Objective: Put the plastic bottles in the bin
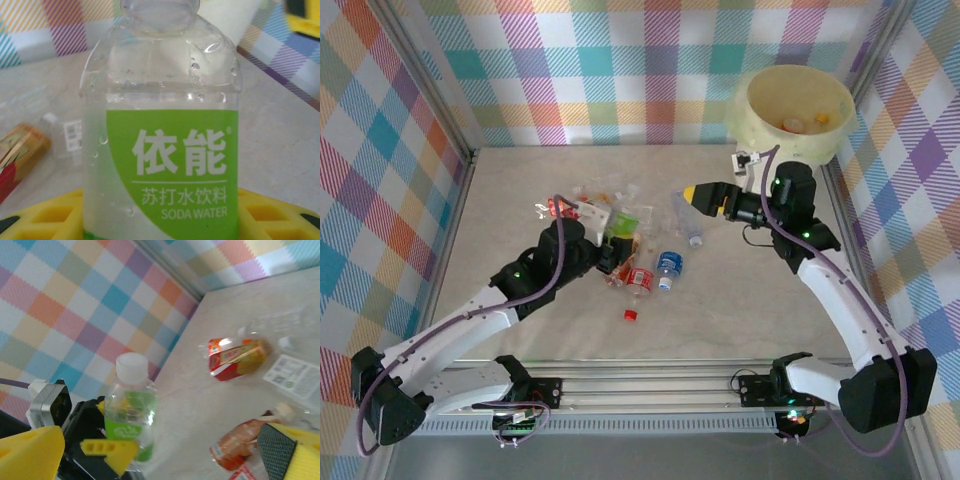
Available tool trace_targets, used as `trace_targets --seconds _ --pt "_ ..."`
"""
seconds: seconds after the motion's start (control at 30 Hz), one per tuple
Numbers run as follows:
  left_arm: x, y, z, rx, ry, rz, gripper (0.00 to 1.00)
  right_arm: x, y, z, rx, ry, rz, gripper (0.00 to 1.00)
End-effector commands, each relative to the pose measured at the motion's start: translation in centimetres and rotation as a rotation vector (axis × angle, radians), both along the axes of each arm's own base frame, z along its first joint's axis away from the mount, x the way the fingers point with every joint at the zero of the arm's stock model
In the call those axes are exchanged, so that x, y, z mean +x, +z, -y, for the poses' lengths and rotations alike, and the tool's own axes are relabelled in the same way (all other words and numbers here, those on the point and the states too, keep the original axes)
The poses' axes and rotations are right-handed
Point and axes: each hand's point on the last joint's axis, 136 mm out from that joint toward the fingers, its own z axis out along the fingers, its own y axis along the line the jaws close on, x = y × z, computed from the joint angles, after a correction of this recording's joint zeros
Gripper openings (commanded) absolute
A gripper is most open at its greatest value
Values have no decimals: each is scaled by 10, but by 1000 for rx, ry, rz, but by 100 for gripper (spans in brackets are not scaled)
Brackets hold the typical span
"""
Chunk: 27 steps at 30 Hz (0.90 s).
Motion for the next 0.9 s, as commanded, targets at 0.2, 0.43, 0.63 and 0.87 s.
trace_targets --seconds 0.2,0.43,0.63,0.87 --pt "0 61 44 -2 -88 283 50 -30 15 -45 -25 226 16 100" --pt "1 68 54 -28 -108 298 50 -41 6 -66 -35 304 7 100" --pt "2 64 55 -28 -106 285 50 -38 0 -79 -41 305 -1 100" --pt "1 61 54 -23 -106 282 50 -38 0 -94 -16 287 13 84"
